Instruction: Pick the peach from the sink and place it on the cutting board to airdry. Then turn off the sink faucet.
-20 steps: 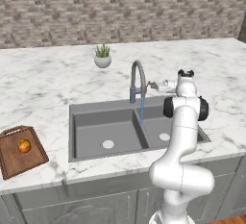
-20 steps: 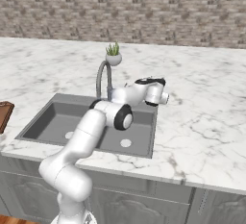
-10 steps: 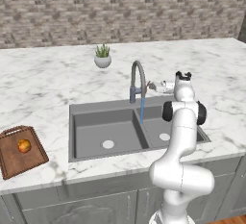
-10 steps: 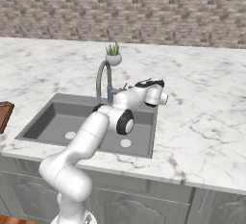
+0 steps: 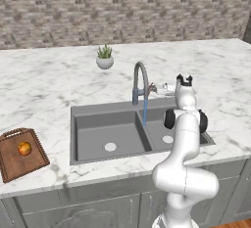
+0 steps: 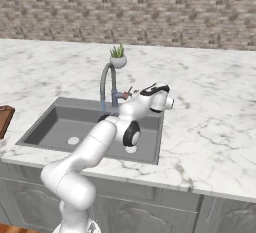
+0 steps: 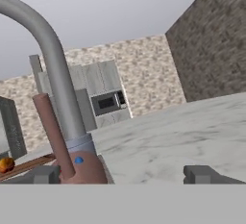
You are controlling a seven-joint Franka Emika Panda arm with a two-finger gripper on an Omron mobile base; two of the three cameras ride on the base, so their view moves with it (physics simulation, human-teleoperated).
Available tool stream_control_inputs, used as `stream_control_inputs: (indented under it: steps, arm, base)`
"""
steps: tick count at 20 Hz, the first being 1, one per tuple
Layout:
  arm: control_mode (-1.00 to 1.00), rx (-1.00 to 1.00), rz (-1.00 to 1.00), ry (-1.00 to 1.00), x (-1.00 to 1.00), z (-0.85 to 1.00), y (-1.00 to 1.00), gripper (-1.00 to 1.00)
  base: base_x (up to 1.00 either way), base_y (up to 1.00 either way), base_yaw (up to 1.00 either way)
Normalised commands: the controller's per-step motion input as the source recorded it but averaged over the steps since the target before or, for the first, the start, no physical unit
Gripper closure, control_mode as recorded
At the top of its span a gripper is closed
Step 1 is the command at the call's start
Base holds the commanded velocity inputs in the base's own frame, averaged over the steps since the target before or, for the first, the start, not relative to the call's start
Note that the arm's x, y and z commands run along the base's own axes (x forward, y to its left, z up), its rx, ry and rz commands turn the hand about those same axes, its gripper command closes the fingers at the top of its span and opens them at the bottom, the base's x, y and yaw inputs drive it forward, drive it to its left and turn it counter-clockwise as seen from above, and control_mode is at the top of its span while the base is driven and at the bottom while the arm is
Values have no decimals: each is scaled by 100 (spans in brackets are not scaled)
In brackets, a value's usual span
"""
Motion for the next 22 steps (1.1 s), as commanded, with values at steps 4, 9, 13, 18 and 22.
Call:
stream_control_inputs:
  steps: [4,9,13,18,22]
  arm:
    - [-100,0,0,0,27,-3,1,-100]
    - [-100,0,1,0,29,0,9,-100]
    - [-100,0,4,0,19,10,22,-100]
    - [-100,0,5,0,13,30,50,-100]
    - [-100,-3,6,0,15,55,55,-100]
  base:
    - [0,0,0]
    - [0,0,0]
    - [0,0,0]
    - [0,0,0]
    - [0,0,0]
